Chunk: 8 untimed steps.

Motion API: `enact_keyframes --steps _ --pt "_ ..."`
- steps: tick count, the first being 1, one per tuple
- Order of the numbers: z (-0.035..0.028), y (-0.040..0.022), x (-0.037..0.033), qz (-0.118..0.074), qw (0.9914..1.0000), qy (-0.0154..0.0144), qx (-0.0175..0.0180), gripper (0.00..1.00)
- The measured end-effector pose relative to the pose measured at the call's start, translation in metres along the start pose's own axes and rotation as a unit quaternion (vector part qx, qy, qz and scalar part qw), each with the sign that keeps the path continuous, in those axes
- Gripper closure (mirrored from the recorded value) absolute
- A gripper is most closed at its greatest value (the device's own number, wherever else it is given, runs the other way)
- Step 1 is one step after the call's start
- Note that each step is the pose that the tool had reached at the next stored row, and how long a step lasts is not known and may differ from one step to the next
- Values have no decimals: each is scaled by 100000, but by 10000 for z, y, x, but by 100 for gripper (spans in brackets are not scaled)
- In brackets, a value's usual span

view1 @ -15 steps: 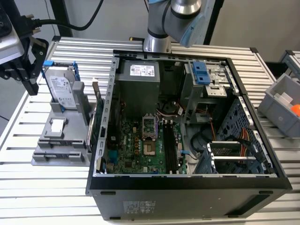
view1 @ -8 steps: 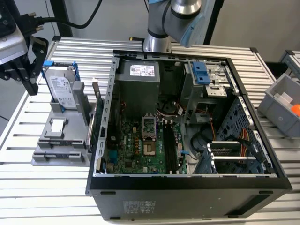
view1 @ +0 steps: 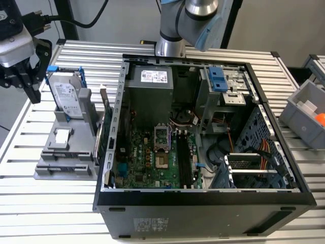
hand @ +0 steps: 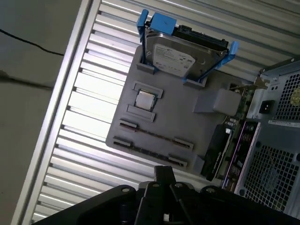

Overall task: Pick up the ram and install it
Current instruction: 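Pick up the ram and move it above insertion slot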

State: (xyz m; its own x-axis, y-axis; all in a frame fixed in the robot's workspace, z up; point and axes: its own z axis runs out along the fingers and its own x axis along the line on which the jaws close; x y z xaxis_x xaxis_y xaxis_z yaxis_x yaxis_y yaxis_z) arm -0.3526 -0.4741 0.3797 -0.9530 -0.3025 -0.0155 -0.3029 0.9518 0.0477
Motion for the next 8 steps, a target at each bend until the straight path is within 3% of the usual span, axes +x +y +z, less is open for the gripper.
enact_keyframes --steps 8 --pt "0 0 0 -4287 99908 209 -66 100"
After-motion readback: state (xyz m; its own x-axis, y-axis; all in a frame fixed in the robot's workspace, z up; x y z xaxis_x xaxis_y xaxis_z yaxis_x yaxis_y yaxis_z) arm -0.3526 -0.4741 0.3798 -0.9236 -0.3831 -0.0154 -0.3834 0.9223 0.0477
